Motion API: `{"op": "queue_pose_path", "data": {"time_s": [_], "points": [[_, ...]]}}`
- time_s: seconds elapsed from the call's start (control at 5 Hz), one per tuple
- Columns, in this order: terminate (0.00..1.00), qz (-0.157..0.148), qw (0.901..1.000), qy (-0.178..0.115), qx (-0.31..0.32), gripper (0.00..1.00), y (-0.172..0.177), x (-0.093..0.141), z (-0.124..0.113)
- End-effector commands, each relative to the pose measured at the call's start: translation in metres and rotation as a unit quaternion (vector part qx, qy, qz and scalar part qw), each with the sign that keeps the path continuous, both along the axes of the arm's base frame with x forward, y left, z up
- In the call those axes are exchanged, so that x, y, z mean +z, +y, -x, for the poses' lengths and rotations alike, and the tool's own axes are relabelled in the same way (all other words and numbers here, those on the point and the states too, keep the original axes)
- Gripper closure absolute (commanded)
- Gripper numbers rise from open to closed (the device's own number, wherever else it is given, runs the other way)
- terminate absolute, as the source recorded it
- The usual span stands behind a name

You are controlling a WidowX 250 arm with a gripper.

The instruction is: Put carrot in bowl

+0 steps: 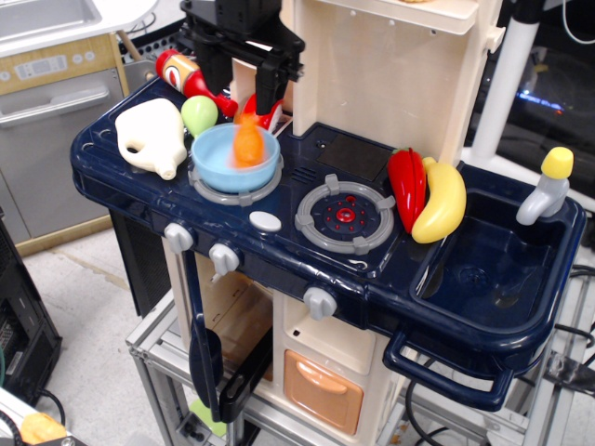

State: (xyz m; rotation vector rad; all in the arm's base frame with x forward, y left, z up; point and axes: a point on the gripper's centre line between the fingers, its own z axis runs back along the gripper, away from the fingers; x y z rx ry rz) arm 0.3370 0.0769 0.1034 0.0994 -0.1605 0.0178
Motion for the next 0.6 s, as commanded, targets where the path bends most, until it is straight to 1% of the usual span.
{"op": "queue_pose_path", "data": {"time_s": [0.0, 0.2, 0.4], "points": [[0.00, -0.006, 0.9997, -0.022, -0.008, 0.00, -0.0009, 0.0153, -0.0093], [0.00, -0.006, 0.9997, -0.022, -0.008, 0.00, -0.0009, 0.0153, -0.0093], [1.00, -0.006, 0.9997, -0.022, -0.008, 0.00, -0.0009, 0.0153, -0.0093]]}}
